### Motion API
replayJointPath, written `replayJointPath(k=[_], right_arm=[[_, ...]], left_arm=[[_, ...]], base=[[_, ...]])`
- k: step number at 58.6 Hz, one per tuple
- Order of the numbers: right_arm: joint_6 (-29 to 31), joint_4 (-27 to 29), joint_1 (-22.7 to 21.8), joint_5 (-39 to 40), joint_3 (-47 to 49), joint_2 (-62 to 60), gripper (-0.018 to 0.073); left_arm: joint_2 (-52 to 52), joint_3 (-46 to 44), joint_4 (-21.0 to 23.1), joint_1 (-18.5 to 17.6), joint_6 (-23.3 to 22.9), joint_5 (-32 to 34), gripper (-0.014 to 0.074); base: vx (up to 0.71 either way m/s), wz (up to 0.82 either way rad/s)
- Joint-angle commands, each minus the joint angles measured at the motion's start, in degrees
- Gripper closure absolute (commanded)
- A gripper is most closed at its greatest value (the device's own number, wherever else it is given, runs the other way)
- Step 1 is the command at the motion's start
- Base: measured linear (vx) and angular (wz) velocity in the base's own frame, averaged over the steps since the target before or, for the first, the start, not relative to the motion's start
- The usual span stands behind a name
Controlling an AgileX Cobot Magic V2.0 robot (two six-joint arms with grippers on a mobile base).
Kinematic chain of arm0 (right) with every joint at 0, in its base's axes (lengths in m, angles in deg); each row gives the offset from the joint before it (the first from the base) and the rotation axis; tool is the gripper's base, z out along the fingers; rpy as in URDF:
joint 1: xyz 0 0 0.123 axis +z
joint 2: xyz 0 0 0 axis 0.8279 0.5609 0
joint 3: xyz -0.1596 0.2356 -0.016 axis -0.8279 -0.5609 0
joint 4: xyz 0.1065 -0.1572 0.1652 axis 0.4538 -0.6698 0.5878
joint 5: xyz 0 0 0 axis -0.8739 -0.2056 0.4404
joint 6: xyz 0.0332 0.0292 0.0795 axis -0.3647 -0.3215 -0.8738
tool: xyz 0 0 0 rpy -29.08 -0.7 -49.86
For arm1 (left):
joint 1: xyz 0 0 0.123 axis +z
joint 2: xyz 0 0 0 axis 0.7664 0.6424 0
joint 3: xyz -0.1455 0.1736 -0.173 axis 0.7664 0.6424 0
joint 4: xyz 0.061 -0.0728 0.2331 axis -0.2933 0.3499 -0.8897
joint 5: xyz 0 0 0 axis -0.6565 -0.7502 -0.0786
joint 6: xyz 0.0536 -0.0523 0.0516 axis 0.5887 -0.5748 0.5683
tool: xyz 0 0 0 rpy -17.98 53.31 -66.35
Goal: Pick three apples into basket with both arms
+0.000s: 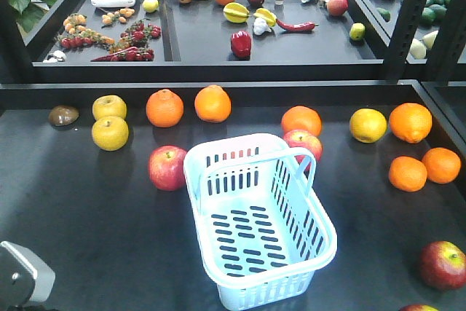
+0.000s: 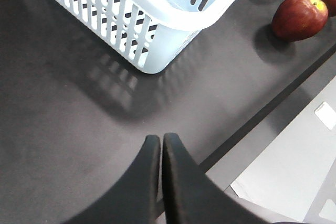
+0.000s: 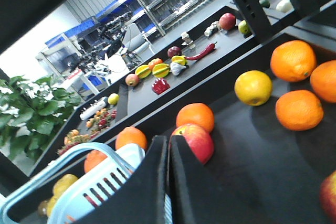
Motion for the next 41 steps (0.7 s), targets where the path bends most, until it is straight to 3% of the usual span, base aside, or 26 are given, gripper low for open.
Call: replayJointPath(k=[1,9,23,34,41], right_arm=[[0.88,0.78,-0.24,3.25,2.73,-0.67,0.0564],[5.12,-3.17,-0.24,-5.85,11.73,1.27,0.0564],[6.33,-16.8,-0.24,-29.55,30.2,14.54,0.0564],[6.51,-20.33,-0.24,-30.1,34.97,19.36,0.0564],[6.38,-20.57,-0.24,-35.51,36.42,22.85,0.0559]], left_arm=[[-0.37,-1.32,1.33,-0.25,-0.31,3.07,0.0602],[-0.37,-1.32,1.33,-0.25,-0.31,3.07,0.0602],[-0.37,-1.32,1.32,-0.25,-0.31,3.02,0.0602],[-0.37,-1.32,1.32,-0.25,-0.31,3.02,0.0602],[-0.37,-1.32,1.32,-0.25,-0.31,3.02,0.0602]], base=[[0.0,0.0],[0.0,0.0],[0.0,0.0],[0.0,0.0],[0.0,0.0]])
